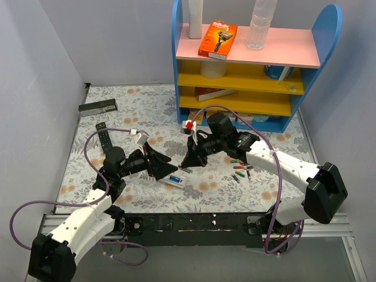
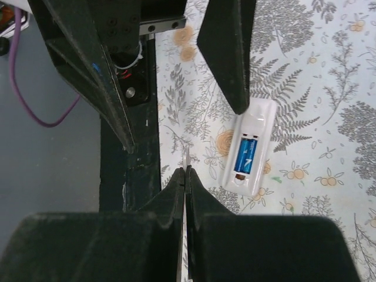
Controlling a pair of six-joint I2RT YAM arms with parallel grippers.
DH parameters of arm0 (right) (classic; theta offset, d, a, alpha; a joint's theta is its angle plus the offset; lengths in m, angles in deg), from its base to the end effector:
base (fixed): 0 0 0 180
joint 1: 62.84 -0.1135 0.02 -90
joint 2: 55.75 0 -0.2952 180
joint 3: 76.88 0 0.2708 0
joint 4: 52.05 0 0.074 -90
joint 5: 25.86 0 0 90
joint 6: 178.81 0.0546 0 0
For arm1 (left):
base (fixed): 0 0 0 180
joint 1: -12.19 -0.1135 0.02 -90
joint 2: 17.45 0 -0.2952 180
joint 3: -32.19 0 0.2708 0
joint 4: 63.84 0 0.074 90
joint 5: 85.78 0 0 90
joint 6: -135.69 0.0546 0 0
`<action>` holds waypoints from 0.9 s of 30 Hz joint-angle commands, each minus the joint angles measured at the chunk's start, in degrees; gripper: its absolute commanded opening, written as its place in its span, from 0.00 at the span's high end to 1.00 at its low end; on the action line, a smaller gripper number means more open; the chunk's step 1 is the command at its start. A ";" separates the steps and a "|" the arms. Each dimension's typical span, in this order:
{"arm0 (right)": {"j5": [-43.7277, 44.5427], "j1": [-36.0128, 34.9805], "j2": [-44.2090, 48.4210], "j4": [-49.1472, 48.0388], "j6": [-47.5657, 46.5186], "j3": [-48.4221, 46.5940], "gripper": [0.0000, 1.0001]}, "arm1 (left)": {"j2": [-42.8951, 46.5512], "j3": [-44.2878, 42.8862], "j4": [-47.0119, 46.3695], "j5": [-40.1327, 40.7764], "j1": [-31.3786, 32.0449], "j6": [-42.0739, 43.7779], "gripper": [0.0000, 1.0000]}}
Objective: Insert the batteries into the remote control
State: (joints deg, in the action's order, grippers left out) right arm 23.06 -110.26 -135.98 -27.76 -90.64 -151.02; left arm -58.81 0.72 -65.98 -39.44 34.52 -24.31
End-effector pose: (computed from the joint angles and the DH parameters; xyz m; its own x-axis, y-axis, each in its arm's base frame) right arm 0.2026 0.2735 0.3175 -0.3120 -0.3752 -0.8729 -0.9491 0.0807 0.3046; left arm 0.1500 -0.1024 0.2467 -0.8956 -0.3671 -0.2514 0.1932 0.1881 -0.9630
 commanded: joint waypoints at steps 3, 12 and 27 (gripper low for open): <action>-5.68 0.05 0.16 0.64 -2.30 -2.47 0.99 | -6.79 -6.28 -3.78 -14.42 0.17 3.46 0.28; -5.77 0.05 -0.19 0.73 -2.31 -2.82 0.99 | -11.98 -8.04 -2.99 -20.50 0.44 4.60 0.58; -7.35 0.05 -0.72 -2.08 0.15 -1.76 0.99 | -14.36 -9.18 -0.44 -20.15 1.75 7.15 0.87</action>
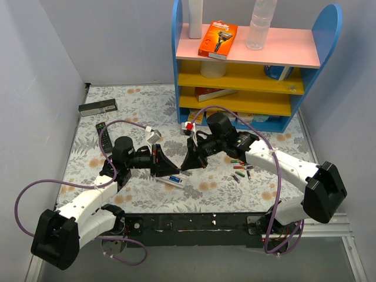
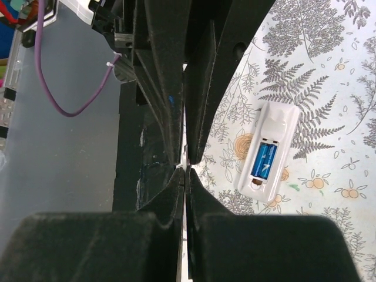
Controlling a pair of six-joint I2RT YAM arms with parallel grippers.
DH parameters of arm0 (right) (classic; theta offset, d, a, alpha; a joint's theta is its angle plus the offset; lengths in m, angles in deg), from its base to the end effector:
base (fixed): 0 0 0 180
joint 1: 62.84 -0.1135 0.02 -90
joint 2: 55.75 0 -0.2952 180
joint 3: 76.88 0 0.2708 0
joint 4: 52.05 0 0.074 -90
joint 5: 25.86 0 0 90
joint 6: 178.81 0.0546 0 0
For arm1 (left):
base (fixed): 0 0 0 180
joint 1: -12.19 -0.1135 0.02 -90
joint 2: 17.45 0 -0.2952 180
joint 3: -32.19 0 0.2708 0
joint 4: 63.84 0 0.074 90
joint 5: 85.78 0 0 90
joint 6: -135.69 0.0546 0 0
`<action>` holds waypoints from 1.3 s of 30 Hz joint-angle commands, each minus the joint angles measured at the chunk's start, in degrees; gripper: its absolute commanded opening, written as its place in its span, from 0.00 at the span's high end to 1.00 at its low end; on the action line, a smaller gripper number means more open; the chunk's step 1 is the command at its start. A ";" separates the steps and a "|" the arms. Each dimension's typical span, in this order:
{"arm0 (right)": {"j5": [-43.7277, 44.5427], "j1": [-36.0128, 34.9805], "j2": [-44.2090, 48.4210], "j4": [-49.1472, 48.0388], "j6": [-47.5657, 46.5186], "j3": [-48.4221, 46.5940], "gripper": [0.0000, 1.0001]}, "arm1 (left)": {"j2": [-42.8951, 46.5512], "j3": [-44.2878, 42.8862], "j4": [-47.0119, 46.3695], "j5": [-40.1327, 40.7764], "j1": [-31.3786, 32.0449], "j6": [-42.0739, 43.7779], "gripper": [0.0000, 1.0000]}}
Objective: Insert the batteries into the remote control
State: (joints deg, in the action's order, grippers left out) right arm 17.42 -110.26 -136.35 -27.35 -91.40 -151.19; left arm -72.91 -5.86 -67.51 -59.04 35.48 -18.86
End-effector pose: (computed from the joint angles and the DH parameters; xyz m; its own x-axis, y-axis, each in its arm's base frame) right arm 0.1984 0.2747 0.3177 -0.3061 -0.3789 -0.8733 -0.9419 -0.0128 0.3357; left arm 0.1706 -0.1265 0.2522 -0.9739 -0.0231 -0.2259 0.2219 0.1150 -0.9683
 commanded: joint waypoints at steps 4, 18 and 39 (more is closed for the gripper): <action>-2.23 0.05 -0.53 -2.59 1.36 -1.41 0.99 | -0.70 -3.22 1.09 -0.37 1.32 1.98 1.00; 8.72 6.72 11.24 -27.18 25.34 12.36 0.35 | 8.79 12.41 -22.17 17.28 1.50 -22.78 1.00; 12.18 5.67 11.78 -53.81 48.02 24.43 0.41 | 16.97 15.94 -26.60 31.27 1.50 -33.44 1.00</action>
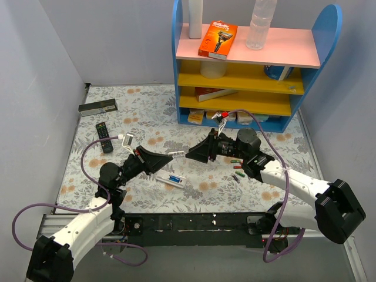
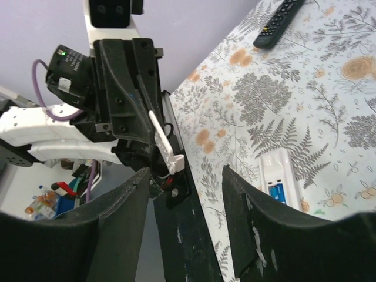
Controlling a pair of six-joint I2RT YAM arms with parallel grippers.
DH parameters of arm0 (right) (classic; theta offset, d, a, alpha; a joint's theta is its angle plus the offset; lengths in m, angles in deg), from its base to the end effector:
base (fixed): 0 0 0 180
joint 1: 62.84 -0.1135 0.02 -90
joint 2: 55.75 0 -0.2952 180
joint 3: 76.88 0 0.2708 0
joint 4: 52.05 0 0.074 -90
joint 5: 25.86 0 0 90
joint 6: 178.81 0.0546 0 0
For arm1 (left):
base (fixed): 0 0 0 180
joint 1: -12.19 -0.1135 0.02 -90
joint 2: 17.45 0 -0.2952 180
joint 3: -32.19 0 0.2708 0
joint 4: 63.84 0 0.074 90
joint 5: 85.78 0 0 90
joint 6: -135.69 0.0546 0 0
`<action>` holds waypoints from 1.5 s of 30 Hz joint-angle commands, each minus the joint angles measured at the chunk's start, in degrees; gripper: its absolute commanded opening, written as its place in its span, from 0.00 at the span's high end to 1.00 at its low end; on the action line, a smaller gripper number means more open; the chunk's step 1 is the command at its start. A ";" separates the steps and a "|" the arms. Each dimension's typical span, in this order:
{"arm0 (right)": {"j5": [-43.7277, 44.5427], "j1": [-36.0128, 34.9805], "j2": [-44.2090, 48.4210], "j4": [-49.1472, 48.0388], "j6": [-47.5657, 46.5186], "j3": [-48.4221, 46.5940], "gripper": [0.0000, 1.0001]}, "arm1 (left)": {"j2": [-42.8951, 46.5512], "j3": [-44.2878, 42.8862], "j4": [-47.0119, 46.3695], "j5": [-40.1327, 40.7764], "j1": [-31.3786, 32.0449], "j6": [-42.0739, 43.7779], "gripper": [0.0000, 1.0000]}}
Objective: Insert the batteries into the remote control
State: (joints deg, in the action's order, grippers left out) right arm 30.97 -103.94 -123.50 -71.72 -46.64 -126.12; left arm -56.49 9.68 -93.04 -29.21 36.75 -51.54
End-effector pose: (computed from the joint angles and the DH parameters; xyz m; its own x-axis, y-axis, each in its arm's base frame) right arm 0.1949 0.2097 0.3032 -0.6348 0.1919 -0.7484 -0.7236 0.1921 0.6630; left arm 0.1394 -0.0968 0.2486 -0.8542 -0.5199 0.0029 0.0927 -0.1579 -0.9831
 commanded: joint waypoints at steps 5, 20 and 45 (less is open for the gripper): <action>-1.90 -1.26 -2.92 -10.60 3.44 -1.43 0.43 | 0.38 0.05 -1.95 0.74 0.14 -0.94 1.00; -3.83 -1.61 -6.08 -14.47 4.76 -3.54 0.75 | -0.85 -0.74 -2.12 -0.41 0.14 -0.77 1.00; 22.61 -8.64 -5.46 28.92 3.35 -8.54 0.99 | 9.61 -6.81 51.13 37.46 0.23 12.68 0.05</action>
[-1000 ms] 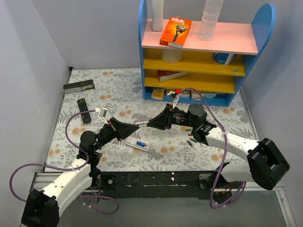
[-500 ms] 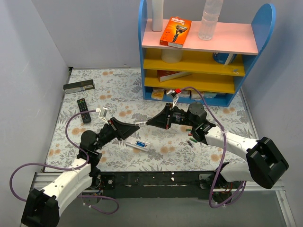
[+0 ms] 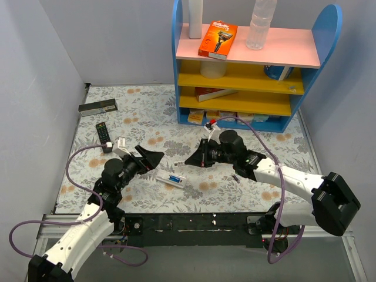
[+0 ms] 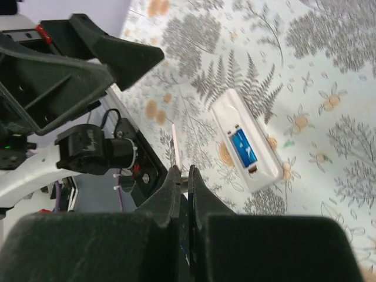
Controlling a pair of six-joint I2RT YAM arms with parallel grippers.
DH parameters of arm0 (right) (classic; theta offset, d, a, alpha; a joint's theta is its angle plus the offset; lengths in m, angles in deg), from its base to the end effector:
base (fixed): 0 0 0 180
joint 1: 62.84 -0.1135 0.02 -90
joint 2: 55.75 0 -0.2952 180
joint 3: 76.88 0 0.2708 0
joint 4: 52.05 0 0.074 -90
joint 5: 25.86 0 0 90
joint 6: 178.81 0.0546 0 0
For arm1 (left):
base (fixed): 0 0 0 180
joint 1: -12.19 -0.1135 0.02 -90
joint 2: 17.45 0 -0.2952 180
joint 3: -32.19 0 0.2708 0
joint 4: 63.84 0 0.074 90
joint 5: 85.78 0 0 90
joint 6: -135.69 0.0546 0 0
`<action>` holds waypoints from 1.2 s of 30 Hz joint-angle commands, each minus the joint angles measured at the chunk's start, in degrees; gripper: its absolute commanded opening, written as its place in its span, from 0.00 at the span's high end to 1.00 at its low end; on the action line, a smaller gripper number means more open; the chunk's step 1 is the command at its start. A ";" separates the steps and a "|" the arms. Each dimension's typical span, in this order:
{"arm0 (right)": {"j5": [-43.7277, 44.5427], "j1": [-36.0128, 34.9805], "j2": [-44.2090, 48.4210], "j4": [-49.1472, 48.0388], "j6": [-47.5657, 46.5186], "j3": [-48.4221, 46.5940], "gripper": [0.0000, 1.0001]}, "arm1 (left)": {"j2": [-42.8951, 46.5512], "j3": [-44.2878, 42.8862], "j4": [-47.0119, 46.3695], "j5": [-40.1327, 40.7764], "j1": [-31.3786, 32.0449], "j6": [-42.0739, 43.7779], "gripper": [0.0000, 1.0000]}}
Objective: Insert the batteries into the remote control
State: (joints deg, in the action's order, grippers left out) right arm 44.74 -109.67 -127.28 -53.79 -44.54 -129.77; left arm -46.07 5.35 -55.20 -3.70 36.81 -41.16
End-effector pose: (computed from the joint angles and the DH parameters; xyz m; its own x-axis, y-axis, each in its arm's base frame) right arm 0.1942 0.2335 0.2705 -0.7744 0.1368 -0.6177 -0.5095 0.4441 0.7370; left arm 0.1401 -0.0725 0.2233 -0.5440 -0.8385 -0.0292 -0.1347 0.1216 -0.9834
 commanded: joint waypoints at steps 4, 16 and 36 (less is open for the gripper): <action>12.54 -5.55 -6.33 13.84 4.06 -7.63 0.99 | -6.16 -2.48 14.45 11.79 0.16 0.20 0.06; 18.95 -9.33 -8.81 12.61 6.71 -5.00 0.99 | -13.55 4.81 2.17 2.74 1.39 -1.92 0.11; 19.92 -5.82 5.87 16.12 -2.34 4.50 0.99 | -29.12 1.56 1.35 -3.15 7.89 -9.82 0.06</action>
State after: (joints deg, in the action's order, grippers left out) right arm 65.39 -116.29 -122.19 -37.49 -44.50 -125.77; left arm -73.41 6.57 -56.60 -5.36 41.01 -48.00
